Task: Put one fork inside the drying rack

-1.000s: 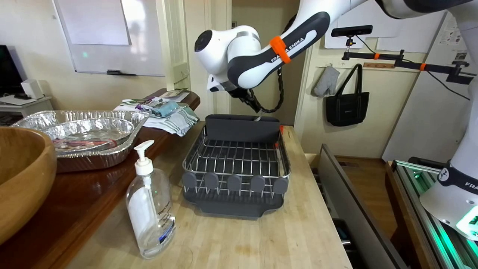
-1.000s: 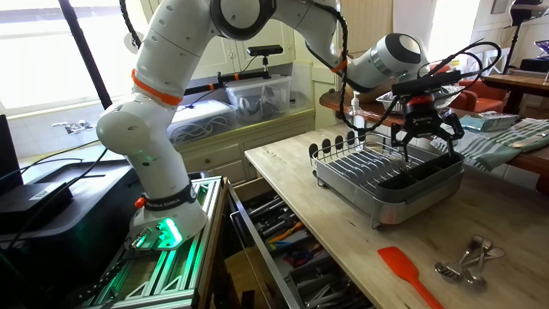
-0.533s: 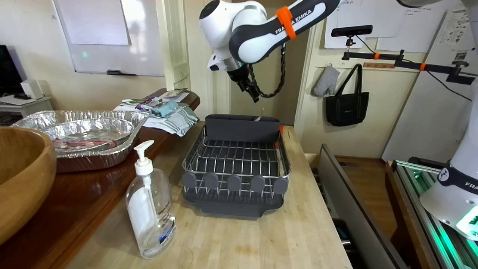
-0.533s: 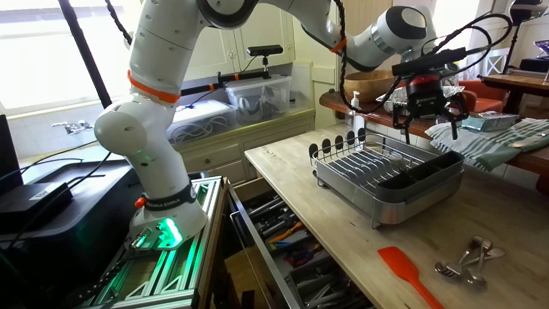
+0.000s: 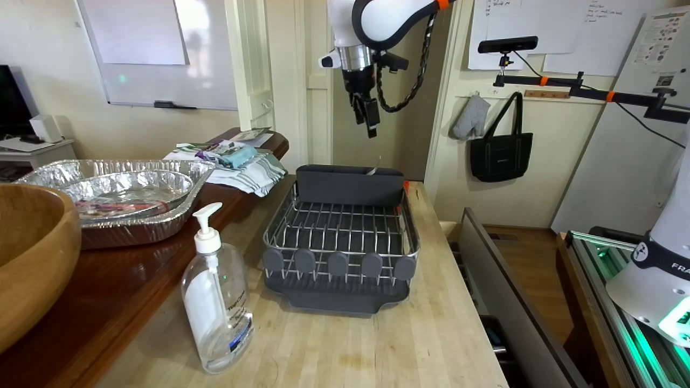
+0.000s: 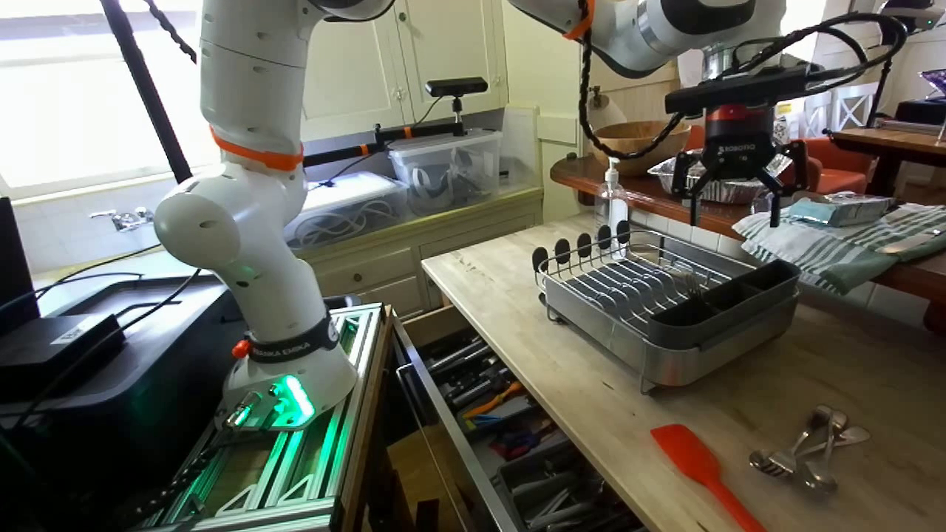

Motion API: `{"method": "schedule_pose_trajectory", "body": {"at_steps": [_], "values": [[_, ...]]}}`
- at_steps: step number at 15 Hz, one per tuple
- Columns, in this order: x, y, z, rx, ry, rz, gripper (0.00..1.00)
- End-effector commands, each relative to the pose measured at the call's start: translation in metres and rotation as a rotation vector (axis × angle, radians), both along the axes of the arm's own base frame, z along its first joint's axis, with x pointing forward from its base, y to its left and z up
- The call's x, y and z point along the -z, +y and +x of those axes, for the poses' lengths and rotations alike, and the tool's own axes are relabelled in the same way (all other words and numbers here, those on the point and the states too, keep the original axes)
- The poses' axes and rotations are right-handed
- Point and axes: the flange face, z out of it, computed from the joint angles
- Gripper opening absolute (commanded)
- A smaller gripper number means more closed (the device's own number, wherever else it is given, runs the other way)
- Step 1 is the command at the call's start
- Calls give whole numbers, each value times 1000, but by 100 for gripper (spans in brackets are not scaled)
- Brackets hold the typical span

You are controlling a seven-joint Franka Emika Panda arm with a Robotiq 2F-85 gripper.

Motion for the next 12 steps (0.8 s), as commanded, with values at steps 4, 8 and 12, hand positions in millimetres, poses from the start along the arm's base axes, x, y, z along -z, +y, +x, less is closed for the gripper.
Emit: {"method": "schedule_pose_trajectory", "body": {"at_steps": [4, 8, 12], "values": [[-6, -39, -55, 251, -149, 208, 100], [5, -49, -71, 427, -238, 276, 100], [6, -50, -61, 397, -219, 253, 100]]}}
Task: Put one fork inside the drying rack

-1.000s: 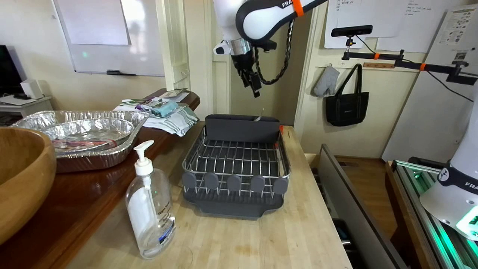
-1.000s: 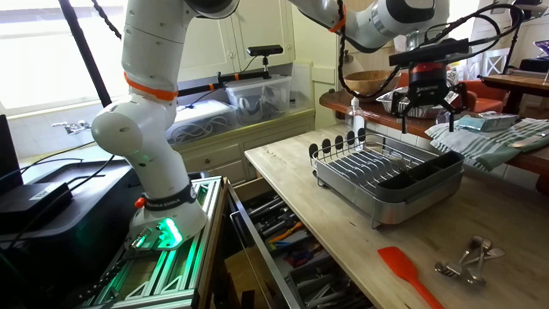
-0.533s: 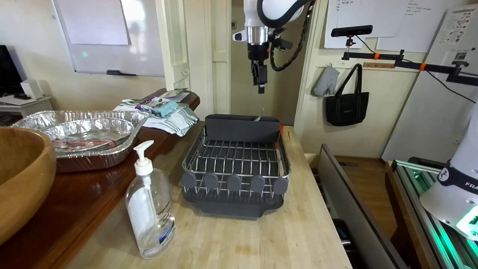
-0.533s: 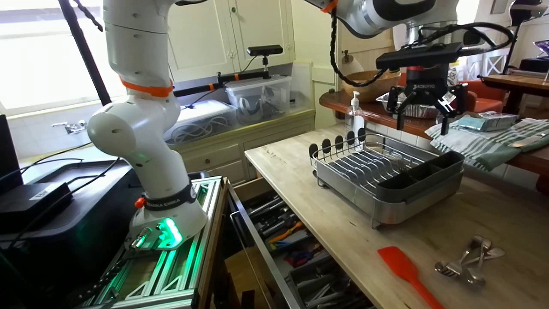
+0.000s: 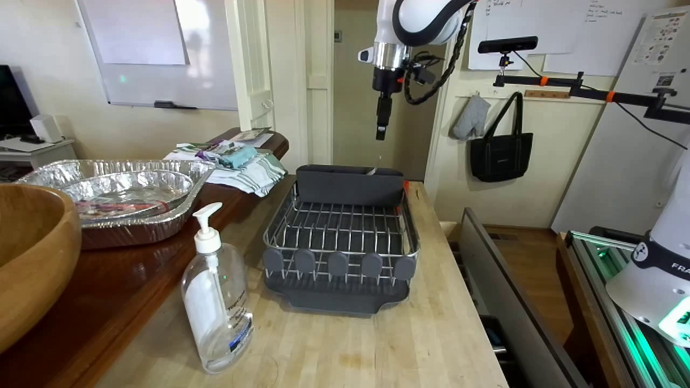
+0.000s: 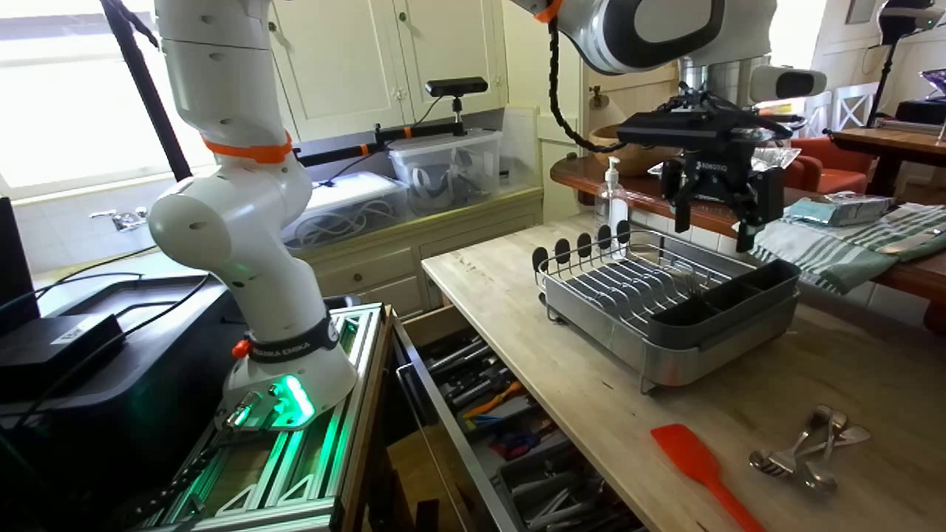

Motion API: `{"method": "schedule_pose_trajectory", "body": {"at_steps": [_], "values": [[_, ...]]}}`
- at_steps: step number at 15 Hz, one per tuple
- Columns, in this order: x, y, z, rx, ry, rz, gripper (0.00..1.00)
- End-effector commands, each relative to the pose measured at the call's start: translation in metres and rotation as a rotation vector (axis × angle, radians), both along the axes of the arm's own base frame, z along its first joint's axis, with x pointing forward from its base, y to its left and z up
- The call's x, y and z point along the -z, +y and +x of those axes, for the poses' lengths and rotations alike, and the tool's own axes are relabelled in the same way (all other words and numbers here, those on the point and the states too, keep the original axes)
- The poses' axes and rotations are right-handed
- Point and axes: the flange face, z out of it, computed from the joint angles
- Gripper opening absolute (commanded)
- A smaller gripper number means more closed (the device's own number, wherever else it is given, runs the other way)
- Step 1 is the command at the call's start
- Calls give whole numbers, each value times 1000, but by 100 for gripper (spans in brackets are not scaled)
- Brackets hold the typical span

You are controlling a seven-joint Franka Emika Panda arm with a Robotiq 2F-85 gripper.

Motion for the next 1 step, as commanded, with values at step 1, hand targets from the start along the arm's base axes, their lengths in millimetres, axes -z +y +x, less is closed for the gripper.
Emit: {"method": "schedule_pose_trajectory", "body": {"at_steps": [1], "values": [[-1, 0, -1, 4, -1, 1, 100]]}}
